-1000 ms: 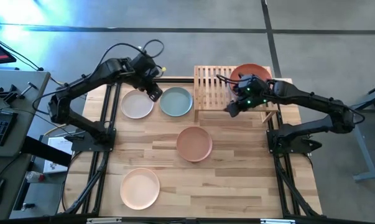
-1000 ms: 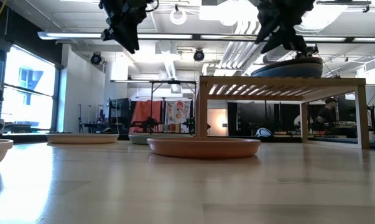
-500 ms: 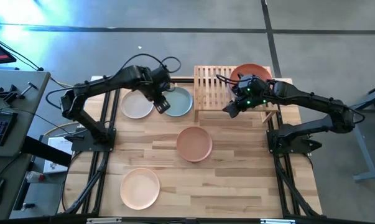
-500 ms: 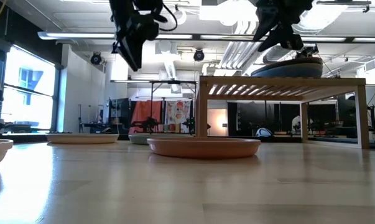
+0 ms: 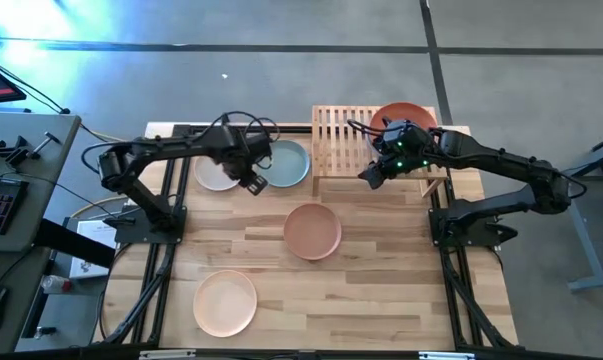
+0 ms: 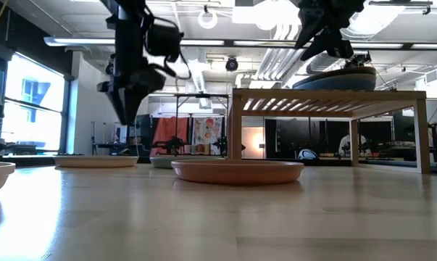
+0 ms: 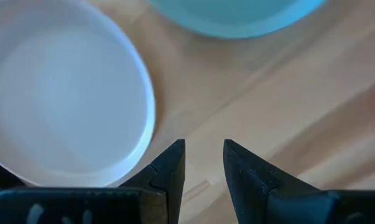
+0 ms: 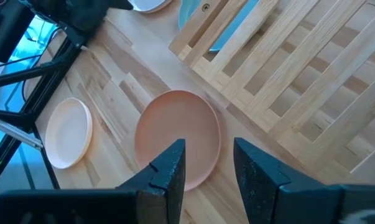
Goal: Place and stack plates onto a shelf
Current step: Put the white plate on the shelf
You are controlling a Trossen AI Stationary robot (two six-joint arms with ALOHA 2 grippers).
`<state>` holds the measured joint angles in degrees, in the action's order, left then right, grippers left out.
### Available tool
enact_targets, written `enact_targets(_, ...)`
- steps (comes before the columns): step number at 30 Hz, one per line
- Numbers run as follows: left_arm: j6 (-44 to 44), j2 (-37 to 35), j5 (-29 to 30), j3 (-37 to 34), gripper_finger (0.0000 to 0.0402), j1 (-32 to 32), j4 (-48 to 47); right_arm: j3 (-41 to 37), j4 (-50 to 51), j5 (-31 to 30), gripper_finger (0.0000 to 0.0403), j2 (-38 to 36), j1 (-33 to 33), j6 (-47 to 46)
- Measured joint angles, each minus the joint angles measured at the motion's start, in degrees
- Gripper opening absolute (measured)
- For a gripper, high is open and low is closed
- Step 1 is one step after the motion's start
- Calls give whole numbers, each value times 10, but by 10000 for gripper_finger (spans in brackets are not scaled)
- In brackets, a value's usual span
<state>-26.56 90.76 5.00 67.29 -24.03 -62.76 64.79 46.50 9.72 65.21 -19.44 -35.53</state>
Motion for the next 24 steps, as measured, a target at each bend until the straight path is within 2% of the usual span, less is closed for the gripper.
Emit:
enact_targets(7, -37, 0, 29, -67, 97, -4, 44, 0, 0, 0, 114, 0, 0, -2)
enact_targets(24, -37, 0, 48, -165, 97, -38, 145, 0, 0, 0, 114, 0, 0, -4)
